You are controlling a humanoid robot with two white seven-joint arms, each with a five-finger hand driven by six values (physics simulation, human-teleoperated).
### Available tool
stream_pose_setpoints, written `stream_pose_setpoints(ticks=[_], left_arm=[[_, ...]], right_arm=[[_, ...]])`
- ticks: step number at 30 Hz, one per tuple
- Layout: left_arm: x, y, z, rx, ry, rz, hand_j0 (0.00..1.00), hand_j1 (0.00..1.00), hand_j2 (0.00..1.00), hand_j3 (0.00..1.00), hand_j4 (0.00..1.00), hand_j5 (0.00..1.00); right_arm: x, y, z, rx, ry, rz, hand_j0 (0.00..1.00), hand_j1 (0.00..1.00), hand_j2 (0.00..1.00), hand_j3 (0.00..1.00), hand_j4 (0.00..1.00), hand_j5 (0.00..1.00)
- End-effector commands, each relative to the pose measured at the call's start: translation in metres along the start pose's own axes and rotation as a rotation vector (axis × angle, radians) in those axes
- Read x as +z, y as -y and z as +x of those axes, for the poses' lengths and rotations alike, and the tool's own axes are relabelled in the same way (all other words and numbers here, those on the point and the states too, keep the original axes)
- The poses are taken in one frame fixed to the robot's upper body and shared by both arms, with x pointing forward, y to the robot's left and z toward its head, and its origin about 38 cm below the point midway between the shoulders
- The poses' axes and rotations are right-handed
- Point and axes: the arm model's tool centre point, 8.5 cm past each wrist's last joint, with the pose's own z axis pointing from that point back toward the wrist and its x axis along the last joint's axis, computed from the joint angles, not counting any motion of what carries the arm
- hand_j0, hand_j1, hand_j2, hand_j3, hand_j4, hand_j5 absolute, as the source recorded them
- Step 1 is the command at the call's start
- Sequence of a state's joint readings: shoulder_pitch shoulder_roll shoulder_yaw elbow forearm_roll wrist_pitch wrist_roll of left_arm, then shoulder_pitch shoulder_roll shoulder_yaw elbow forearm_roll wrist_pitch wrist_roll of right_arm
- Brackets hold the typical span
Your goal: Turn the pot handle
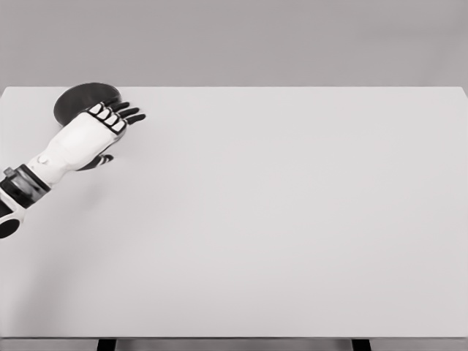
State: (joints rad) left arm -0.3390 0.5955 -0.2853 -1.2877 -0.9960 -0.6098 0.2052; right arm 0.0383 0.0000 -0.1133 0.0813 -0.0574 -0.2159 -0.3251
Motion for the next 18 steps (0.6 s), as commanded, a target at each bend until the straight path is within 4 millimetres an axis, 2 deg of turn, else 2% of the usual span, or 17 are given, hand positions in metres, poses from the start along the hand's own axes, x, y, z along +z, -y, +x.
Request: stream_pose_setpoints(ticks=[1, 5, 8, 15, 18], left_arm=[[0.003, 0.002, -0.004, 0.007, -0.013, -0.007, 1.0, 1.0, 1.0, 1.0, 1.0, 1.0], [0.006, -0.001, -0.01, 0.002, -0.03, 0.002, 1.0, 1.0, 1.0, 1.0, 1.0, 1.0], [0.017, 0.001, -0.024, 0.001, -0.072, -0.016, 1.0, 1.0, 1.0, 1.0, 1.0, 1.0], [0.019, 0.003, -0.027, 0.002, -0.081, -0.022, 1.0, 1.0, 1.0, 1.0, 1.0, 1.0], [0.026, -0.001, -0.038, -0.003, -0.115, -0.02, 1.0, 1.0, 1.0, 1.0, 1.0, 1.0]], right_arm=[[0.0, 0.0, 0.0, -0.001, 0.0, 0.0, 1.0, 1.0, 1.0, 1.0, 1.0, 1.0], [0.0, 0.0, 0.0, -0.001, 0.0, 0.0, 1.0, 1.0, 1.0, 1.0, 1.0, 1.0], [0.0, 0.0, 0.0, -0.001, 0.0, 0.0, 1.0, 1.0, 1.0, 1.0, 1.0, 1.0], [0.0, 0.0, 0.0, -0.001, 0.0, 0.0, 1.0, 1.0, 1.0, 1.0, 1.0, 1.0], [0.0, 0.0, 0.0, -0.001, 0.0, 0.0, 1.0, 1.0, 1.0, 1.0, 1.0, 1.0]])
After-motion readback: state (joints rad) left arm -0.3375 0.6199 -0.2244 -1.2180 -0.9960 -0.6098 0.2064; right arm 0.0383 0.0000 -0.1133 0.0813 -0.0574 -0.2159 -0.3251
